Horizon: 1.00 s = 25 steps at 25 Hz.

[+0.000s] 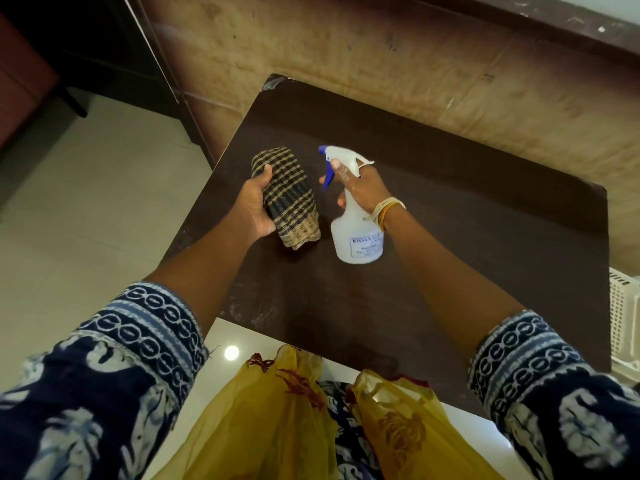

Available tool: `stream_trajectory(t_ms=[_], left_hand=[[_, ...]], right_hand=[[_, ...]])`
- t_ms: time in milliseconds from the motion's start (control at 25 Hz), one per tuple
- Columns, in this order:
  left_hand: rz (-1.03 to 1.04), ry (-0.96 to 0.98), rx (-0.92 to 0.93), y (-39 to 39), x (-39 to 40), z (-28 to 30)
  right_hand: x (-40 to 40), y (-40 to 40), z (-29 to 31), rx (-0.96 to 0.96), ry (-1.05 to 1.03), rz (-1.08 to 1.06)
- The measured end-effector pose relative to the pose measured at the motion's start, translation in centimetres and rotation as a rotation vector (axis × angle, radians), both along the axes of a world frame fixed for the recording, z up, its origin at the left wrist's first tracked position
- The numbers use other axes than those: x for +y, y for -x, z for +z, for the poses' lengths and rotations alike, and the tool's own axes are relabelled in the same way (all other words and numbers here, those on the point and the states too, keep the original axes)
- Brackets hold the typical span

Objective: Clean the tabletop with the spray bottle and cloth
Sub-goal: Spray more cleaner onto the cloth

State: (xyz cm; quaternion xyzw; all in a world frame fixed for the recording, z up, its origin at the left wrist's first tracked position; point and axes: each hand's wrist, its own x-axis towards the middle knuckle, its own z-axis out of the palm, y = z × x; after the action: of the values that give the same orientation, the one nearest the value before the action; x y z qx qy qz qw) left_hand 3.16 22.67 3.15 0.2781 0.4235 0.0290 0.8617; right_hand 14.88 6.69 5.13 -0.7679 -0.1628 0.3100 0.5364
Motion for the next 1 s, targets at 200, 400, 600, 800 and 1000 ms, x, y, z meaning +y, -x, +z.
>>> stream_trajectory(t_ms=[200, 400, 600, 800, 1000], left_hand=[[-0.026, -0.001, 0.042, -0.3, 0.3, -0.7], [-0.037, 0.001, 0.096, -0.1, 0.7, -1.3], [-0.073, -0.008, 0.100, 0.9, 0.1, -1.1], [-0.125, -0.030, 0.107, 2.8, -3.3, 0.1], [-0.306, -0.080, 0.077, 5.6, -10.4, 0.7]], right_hand=[[2.9, -2.8, -0.3, -0.011, -0.181, -0.200], [3.7, -3.6, -0.6, 0.037, -0.163, -0.263], [2.1, -3.1, -1.6, -0.045, -0.006, -0.196], [-1.3, 1.7, -3.6, 0.094, 0.207, -0.467], [-8.1, 9.5, -3.1, 0.730, -0.144, -0.175]])
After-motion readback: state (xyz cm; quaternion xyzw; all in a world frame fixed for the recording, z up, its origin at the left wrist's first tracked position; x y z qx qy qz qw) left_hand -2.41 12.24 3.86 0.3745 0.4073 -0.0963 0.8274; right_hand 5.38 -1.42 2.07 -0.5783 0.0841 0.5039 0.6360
